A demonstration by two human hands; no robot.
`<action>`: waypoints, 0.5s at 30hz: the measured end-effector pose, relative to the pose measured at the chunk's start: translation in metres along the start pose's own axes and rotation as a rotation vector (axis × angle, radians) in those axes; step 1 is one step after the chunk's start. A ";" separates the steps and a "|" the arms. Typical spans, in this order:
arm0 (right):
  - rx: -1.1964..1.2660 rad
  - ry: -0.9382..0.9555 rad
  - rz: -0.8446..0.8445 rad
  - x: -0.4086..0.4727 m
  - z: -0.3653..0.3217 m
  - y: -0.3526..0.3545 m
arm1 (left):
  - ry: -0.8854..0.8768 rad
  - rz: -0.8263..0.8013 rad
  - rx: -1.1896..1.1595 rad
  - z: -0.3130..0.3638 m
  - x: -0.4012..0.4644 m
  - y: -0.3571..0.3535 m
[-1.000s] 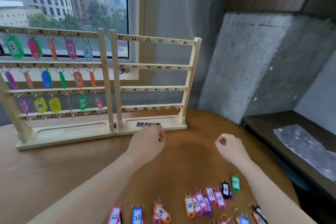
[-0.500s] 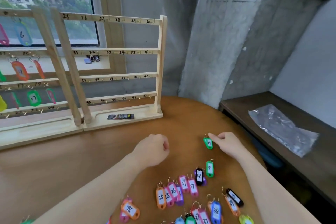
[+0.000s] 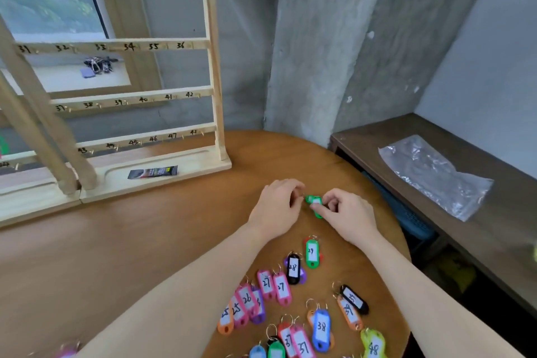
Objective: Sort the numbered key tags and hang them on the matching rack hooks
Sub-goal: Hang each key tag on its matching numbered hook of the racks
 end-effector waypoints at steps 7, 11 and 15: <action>0.248 0.146 0.043 0.002 0.013 -0.011 | -0.049 -0.013 0.099 -0.007 0.008 -0.008; 0.228 0.184 0.084 0.004 0.012 -0.012 | -0.043 0.007 0.084 -0.010 0.010 -0.010; 0.248 0.194 0.098 0.003 0.011 -0.010 | -0.066 0.000 0.145 -0.007 0.009 -0.011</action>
Point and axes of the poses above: each hand's wrist, its own x-axis towards the middle knuckle, its own y-axis out of the back of the hand, z = x × y, the point moved 1 cm from there along x, towards the middle knuckle, and after that the axes turned 14 degrees about y, right-handed, at the moved point
